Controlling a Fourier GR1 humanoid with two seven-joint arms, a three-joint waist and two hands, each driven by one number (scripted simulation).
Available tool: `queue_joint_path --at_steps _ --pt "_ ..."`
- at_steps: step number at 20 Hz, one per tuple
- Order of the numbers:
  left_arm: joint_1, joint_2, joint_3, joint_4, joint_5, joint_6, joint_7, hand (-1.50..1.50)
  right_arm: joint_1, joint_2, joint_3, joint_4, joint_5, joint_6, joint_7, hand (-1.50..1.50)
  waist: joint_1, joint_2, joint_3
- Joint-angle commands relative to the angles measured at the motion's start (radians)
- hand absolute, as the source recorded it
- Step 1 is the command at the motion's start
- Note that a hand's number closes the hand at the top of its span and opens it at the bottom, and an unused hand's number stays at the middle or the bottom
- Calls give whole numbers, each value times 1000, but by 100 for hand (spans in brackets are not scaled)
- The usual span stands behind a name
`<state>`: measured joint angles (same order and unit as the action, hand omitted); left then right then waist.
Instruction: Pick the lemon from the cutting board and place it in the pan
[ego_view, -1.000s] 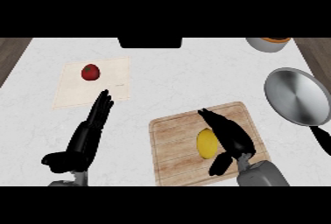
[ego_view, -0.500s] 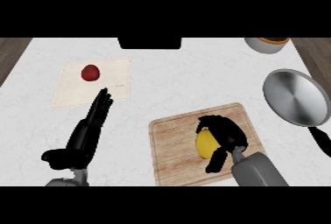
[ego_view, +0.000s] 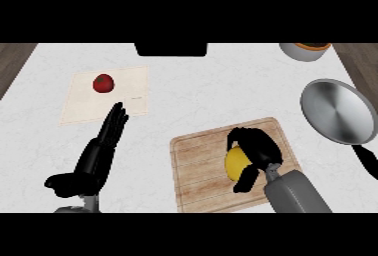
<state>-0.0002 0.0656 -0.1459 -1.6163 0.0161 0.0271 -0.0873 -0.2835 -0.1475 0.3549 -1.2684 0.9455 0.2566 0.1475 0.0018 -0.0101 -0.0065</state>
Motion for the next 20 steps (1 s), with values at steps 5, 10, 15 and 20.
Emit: queue_joint_path --at_steps 5,10,15,20 --pt "-12 -10 7 35 -23 8 -31 0 -42 73 -122 4 43 -116 179 150 -2 11 6" --pt "-34 -4 22 57 -8 -5 -5 0 -29 111 -137 -78 147 -256 337 150 -8 9 6" --pt "1 11 28 36 -3 -19 -28 0 -43 52 -132 -294 257 -305 410 150 -15 4 5" --pt "8 -32 -2 29 -40 24 -33 0 30 78 -171 -420 256 -395 436 150 -9 7 6"
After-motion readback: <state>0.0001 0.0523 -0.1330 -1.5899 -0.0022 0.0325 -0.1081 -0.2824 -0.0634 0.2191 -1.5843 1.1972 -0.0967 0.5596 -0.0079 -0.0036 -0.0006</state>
